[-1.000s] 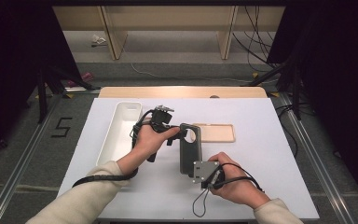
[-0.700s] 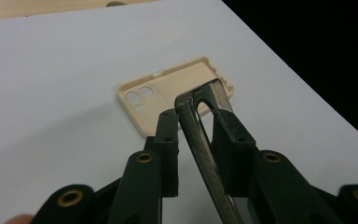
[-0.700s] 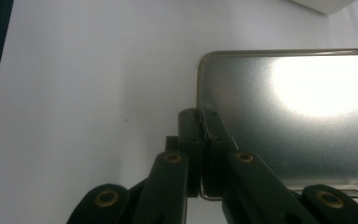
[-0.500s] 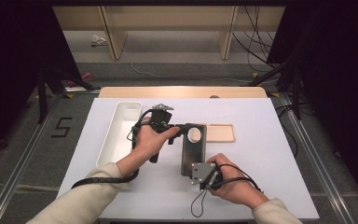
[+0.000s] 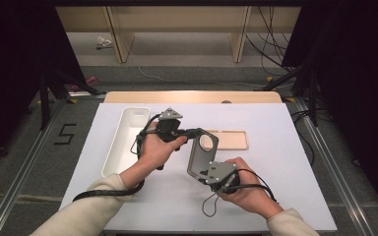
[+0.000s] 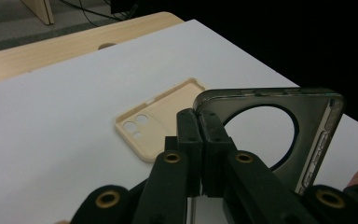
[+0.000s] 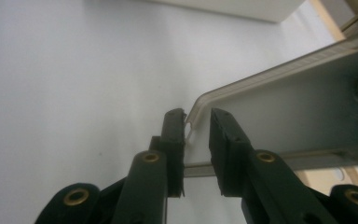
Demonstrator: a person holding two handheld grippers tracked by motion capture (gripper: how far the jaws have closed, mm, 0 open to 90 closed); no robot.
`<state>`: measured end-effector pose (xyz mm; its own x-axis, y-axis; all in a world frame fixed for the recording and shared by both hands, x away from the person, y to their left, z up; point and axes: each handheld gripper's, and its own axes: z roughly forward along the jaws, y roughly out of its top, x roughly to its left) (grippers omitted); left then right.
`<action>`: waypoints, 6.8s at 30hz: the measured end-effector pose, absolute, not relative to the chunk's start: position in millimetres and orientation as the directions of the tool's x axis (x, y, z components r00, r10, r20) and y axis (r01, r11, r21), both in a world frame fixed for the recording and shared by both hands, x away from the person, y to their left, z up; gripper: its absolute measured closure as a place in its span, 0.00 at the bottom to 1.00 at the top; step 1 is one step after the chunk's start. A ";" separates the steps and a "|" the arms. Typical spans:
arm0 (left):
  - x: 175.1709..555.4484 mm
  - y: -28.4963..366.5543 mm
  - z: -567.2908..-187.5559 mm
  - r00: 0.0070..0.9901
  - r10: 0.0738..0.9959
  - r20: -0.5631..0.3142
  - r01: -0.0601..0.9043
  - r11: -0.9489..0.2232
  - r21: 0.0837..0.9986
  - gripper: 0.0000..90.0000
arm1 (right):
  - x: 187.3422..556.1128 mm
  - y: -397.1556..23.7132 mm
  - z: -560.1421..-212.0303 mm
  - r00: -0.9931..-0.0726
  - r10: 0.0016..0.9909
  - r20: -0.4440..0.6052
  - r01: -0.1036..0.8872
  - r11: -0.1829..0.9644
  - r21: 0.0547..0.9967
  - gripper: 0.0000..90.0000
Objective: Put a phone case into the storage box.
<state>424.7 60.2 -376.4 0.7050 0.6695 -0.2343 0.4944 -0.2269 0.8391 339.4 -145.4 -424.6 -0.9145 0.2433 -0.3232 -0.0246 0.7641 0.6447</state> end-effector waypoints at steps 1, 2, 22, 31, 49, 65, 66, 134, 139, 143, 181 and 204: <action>424.6 61.7 -376.3 0.705 0.677 -0.210 0.480 -0.237 0.845 0.98 | 339.4 -146.9 -422.6 -0.915 0.265 -0.303 -0.008 0.741 0.671 0.81; 424.5 62.4 -376.1 0.702 0.683 -0.200 0.473 -0.238 0.848 0.98 | 339.9 -147.2 -421.5 -0.916 0.271 -0.295 -0.005 0.728 0.685 0.77; 432.0 90.7 -368.8 0.607 0.778 -0.162 0.467 -0.184 0.865 0.98 | 349.9 -170.9 -412.2 -0.850 0.512 -0.127 0.176 0.502 0.847 0.40; 434.5 112.5 -355.4 0.572 0.798 -0.193 0.461 -0.118 0.879 0.99 | 355.9 -184.8 -416.2 -0.808 0.585 -0.071 0.243 0.441 0.864 0.32; 436.2 149.8 -336.7 0.505 0.834 -0.221 0.455 -0.039 0.890 0.99 | 360.9 -201.7 -419.4 -0.773 0.633 -0.035 0.290 0.402 0.868 0.30; 440.6 175.7 -319.6 0.457 0.863 -0.214 0.439 -0.009 0.899 0.99 | 363.8 -209.0 -422.9 -0.752 0.659 -0.023 0.316 0.391 0.864 0.29; 440.9 176.9 -318.9 0.455 0.865 -0.213 0.438 -0.009 0.899 0.99 | 363.9 -208.9 -423.0 -0.751 0.660 -0.024 0.315 0.390 0.865 0.29; 481.7 232.0 -312.4 0.306 0.935 -0.178 0.418 0.037 0.908 0.99 | 366.3 -215.8 -423.5 -0.718 0.696 -0.022 0.321 0.359 0.876 0.25; 486.3 232.9 -313.9 0.295 0.938 -0.180 0.420 0.042 0.907 0.99 | 366.4 -215.9 -423.4 -0.717 0.697 -0.021 0.322 0.357 0.877 0.25; 489.5 232.5 -315.2 0.293 0.940 -0.176 0.419 0.040 0.907 0.99 | 366.4 -216.0 -423.4 -0.717 0.697 -0.021 0.322 0.357 0.877 0.25; 508.9 241.2 -326.3 0.241 0.957 -0.160 0.414 0.048 0.909 0.98 | 367.5 -223.1 -421.8 -0.707 0.707 0.013 0.325 0.308 0.894 0.18; 517.4 245.1 -336.7 0.201 0.972 -0.126 0.418 0.031 0.908 0.98 | 367.0 -229.3 -420.8 -0.696 0.717 0.019 0.328 0.294 0.898 0.18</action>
